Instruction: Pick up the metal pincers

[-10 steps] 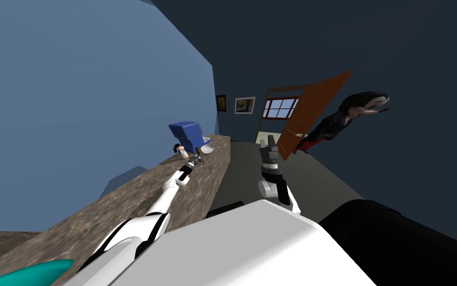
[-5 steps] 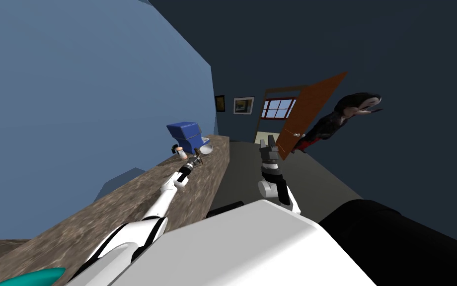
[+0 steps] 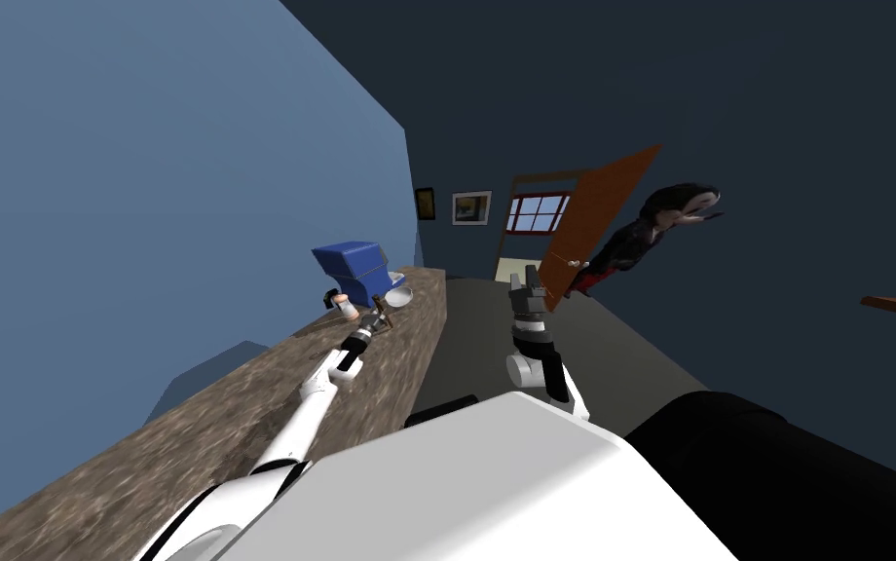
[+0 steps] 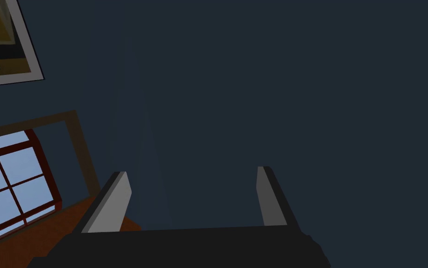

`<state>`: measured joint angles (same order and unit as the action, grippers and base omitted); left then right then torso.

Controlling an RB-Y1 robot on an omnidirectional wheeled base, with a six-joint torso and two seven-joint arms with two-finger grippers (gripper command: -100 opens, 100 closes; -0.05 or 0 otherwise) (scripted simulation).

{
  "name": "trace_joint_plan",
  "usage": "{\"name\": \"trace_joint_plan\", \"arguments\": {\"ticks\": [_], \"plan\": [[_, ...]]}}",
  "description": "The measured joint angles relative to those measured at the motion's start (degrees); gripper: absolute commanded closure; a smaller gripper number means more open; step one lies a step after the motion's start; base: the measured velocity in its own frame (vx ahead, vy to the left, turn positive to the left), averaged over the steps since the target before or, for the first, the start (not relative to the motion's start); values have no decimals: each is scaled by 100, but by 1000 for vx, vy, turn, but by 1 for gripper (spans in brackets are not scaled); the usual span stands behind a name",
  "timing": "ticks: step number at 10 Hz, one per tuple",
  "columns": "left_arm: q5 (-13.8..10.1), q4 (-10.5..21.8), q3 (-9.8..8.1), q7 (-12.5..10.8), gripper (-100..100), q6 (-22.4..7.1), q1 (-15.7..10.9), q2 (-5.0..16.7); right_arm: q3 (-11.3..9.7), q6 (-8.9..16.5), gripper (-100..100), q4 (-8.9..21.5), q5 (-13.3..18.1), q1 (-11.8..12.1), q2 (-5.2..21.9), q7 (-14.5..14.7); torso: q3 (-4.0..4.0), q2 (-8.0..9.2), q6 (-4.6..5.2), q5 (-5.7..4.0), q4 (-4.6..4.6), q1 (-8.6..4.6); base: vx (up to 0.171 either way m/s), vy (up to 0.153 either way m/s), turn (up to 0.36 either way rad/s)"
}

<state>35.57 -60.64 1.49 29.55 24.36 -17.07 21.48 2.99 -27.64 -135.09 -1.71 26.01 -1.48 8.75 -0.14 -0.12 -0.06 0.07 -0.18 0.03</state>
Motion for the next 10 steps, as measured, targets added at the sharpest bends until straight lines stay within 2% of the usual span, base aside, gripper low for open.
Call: {"name": "trace_joint_plan", "arguments": {"ticks": [2,4,6,10], "plan": [[-71,-278,-48,65,100,-4,282,22,0,0,0,0,0,0,0,0,-5,9,-16,8,-19,7,41,-4,-69],[-207,-700,-100,107,100,-55,713,123,0,0,0,0,0,0,0,0,-13,0,-22,13,-27,18,37,-1,-32],[-303,-841,-160,186,100,-73,927,138,0,0,0,0,0,0,0,0,-28,-10,-25,23,-46,28,50,-2,-109],[-449,-1455,-193,212,100,-213,1524,254,0,0,0,0,0,0,0,0,-38,-9,-37,37,-67,44,32,-5,-51]]}}
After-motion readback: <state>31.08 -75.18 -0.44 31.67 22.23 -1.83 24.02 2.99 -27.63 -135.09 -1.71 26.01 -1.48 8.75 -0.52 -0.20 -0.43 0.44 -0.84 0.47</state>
